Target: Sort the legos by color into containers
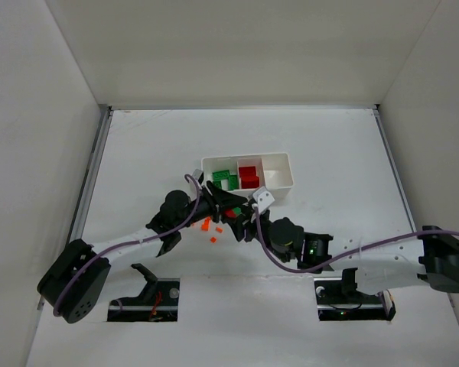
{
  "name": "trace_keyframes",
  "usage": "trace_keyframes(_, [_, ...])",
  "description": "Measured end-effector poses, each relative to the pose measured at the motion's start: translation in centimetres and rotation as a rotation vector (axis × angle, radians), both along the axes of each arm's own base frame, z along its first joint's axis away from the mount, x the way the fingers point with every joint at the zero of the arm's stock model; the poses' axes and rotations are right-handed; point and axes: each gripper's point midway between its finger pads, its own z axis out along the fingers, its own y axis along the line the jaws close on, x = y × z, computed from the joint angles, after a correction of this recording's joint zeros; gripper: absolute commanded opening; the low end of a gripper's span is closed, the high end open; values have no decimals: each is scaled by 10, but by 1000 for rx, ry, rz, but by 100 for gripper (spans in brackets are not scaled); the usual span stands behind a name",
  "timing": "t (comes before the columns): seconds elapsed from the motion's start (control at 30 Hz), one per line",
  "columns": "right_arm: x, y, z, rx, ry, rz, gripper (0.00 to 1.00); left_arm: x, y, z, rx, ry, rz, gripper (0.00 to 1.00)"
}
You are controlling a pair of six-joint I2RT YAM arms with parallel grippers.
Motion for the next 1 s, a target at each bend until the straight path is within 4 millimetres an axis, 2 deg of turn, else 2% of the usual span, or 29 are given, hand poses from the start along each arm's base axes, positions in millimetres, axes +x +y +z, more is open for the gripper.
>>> trace_keyframes(0.13, [0,-1,6,24,-1,-4,42,0,0,2,-4,-8,-1,47])
trace_keyframes(0.23, [-1,-3,12,48,0,-5,41,1,1,1,-1,-15,2,56])
trace_keyframes(0.43, [-1,-8,14,73,9,-13,41,4,3,1,7,-30,12,67])
trace_keyframes(0.67, [5,-13,10,66,13,-42,41,13,15,4,25,-71,53,67])
trace_keyframes(1.0, [19,-21,4,51,14,-103,41,10,27,0,105,-137,90,58])
